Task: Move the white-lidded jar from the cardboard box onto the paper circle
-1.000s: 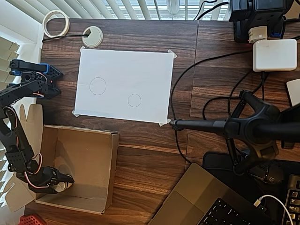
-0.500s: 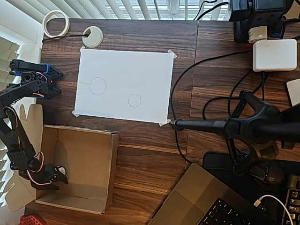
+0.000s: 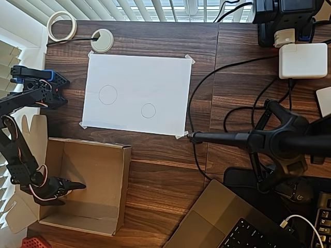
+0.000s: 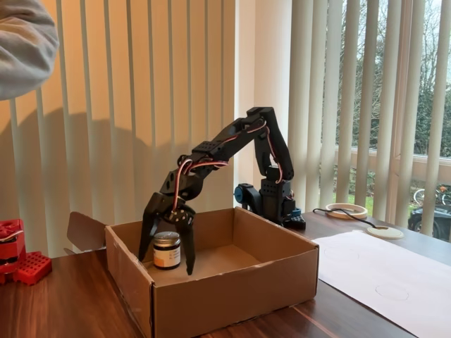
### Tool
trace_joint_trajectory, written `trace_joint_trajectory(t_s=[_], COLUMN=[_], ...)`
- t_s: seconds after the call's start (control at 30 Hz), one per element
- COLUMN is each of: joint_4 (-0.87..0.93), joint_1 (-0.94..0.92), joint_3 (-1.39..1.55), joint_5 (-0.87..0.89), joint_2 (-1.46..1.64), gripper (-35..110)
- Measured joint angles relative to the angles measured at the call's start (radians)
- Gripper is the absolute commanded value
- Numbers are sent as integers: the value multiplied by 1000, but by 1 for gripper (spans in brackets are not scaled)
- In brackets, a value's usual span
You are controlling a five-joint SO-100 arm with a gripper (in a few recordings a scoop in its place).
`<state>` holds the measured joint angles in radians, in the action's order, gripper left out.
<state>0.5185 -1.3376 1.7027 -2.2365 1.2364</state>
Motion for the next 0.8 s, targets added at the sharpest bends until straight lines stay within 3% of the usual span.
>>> trace_joint_trajectory(t_s=[0.33,0.8], joint_4=[0,0], joint_1=[11,61], joint_3=[6,-43], joint_5=[26,193], joint_2=[104,275], gripper=[57,57])
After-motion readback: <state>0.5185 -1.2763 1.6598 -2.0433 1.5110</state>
